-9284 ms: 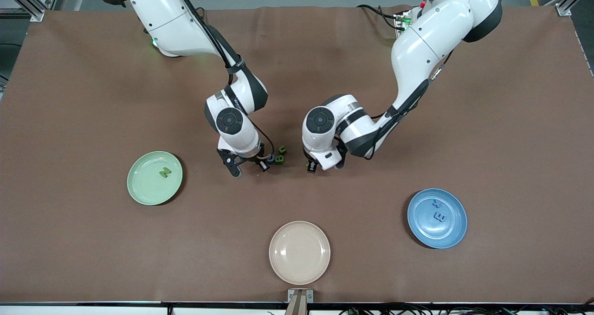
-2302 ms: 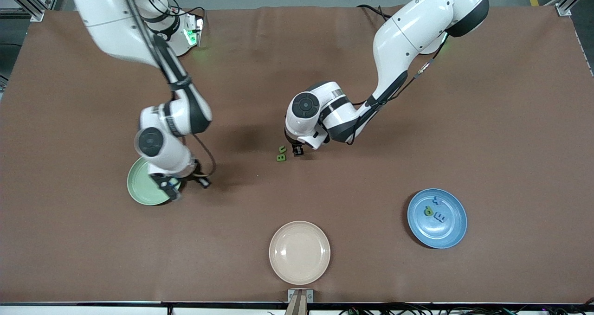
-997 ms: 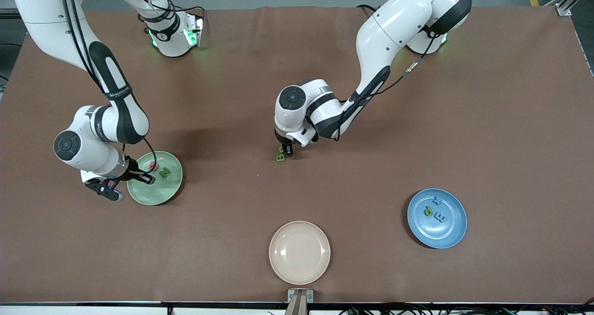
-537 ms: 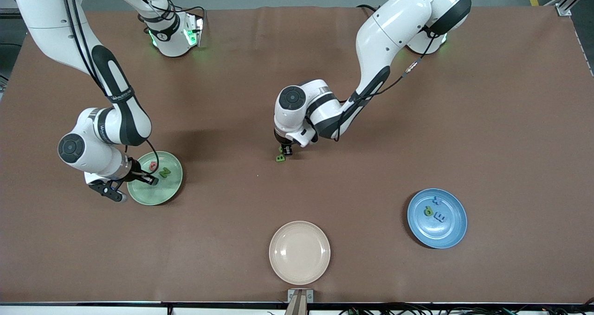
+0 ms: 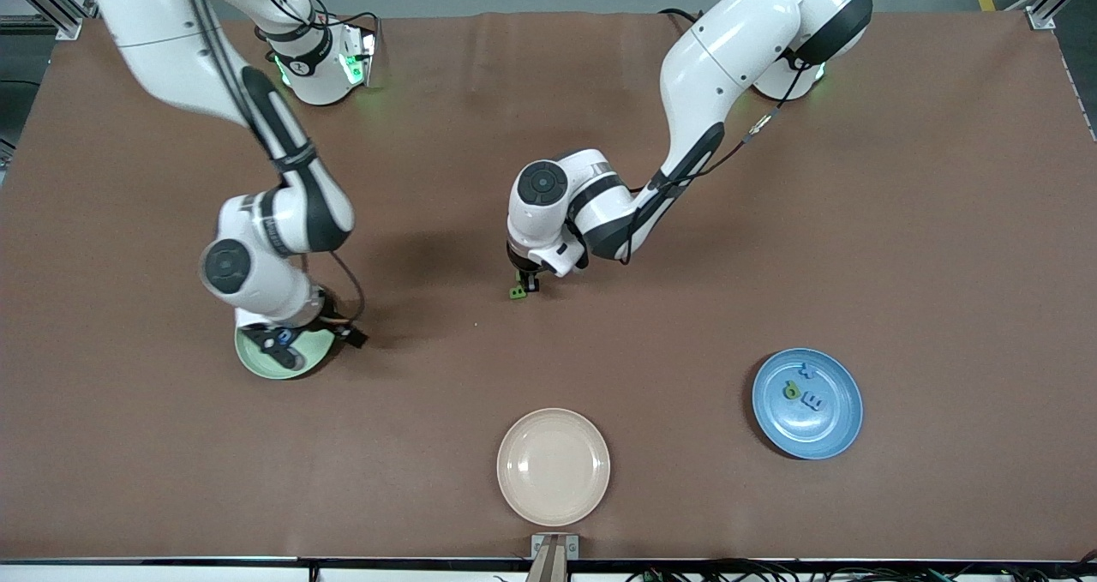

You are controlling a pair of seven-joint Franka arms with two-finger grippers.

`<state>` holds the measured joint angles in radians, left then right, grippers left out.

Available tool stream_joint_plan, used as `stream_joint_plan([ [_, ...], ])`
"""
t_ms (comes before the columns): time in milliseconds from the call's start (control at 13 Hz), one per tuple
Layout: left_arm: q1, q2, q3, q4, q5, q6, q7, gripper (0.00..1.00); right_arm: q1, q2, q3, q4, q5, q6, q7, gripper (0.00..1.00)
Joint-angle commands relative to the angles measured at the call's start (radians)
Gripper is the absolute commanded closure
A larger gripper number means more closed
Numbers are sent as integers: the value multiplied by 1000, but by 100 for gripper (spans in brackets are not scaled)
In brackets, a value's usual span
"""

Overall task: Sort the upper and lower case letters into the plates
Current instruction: 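Grasp the n with the left gripper while the right gripper releases G, then drop the n on the blue plate while the right gripper grasps green B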

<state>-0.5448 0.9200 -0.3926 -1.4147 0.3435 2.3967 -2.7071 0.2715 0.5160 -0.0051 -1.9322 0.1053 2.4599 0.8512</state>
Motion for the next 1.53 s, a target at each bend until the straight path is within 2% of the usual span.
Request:
stream_joint_plan([
  [0, 51, -84, 1, -10, 22, -120, 50, 89, 107, 18, -10, 53, 13, 1, 241, 0],
  [230, 124, -133, 0, -15, 20, -244, 246, 91, 213, 74, -12, 114, 10, 7, 450, 0],
  [460, 259, -162, 1, -18, 22, -274, 465, 92, 308, 117, -18, 151, -4, 8, 648, 0],
  [767, 452, -178, 1, -20, 22, -275, 798, 92, 389, 119, -19, 153, -6, 7, 840, 1],
  [1074, 601, -164, 3, -21, 55, -275, 1042, 90, 439, 137, -21, 171, -10, 7, 937, 3],
  [1304, 661, -150, 5, -42, 57, -275, 1167, 89, 460, 188, -22, 232, -13, 4, 979, 3],
  [1381, 684, -142, 11, -44, 58, -275, 1209, 87, 465, 203, -22, 248, -21, 4, 991, 5],
  [1458, 700, -130, 11, -40, 61, -275, 1274, 69, 466, 213, -22, 257, -30, 4, 1002, 6],
])
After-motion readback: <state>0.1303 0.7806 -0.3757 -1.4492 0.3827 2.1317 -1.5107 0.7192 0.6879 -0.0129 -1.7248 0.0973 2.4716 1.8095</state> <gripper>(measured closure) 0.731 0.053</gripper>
